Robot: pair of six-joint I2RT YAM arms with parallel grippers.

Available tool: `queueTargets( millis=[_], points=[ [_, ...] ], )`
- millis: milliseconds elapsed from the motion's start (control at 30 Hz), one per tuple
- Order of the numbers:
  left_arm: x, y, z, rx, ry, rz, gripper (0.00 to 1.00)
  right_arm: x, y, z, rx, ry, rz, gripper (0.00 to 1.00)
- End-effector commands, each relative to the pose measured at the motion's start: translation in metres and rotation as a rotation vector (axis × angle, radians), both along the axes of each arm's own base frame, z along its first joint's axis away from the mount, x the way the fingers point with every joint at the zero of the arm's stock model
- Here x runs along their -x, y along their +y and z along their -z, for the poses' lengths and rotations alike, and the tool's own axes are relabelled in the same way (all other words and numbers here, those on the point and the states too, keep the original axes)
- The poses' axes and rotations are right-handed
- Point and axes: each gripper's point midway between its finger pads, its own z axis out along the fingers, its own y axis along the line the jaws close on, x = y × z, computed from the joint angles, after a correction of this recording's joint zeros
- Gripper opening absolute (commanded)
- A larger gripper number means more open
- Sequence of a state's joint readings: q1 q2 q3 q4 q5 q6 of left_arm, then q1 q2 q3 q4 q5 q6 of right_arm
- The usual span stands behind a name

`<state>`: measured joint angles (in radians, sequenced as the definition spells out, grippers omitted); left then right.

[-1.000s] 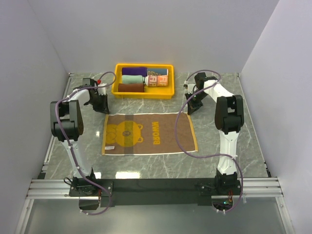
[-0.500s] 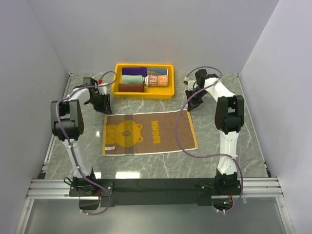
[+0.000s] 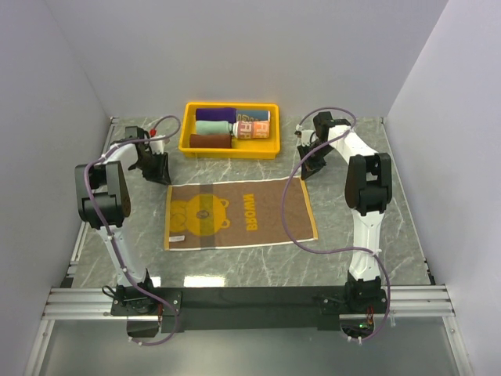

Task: Roll the towels
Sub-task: Fold the towel

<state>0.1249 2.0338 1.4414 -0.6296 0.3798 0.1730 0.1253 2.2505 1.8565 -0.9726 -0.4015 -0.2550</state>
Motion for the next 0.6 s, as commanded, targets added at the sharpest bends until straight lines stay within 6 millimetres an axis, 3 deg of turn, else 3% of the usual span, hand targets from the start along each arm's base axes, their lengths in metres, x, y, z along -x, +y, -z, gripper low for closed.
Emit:
queueTargets(
  millis=[0, 267, 567],
  points=[
    [0.024, -0.003, 0.008, -0.02, 0.061, 0.037, 0.32, 0.001, -0.002, -0.002, -0.005, -0.002, -0.002, 0.0],
    [0.033, -0.016, 0.012, 0.028, 0.087, 0.055, 0.33, 0.002, -0.003, -0.001, -0.007, 0.001, 0.003, 0.0],
    [0.041, -0.021, 0.017, 0.049, 0.113, 0.067, 0.27, 0.001, -0.003, -0.002, -0.008, 0.0, 0.006, 0.0]
  ],
)
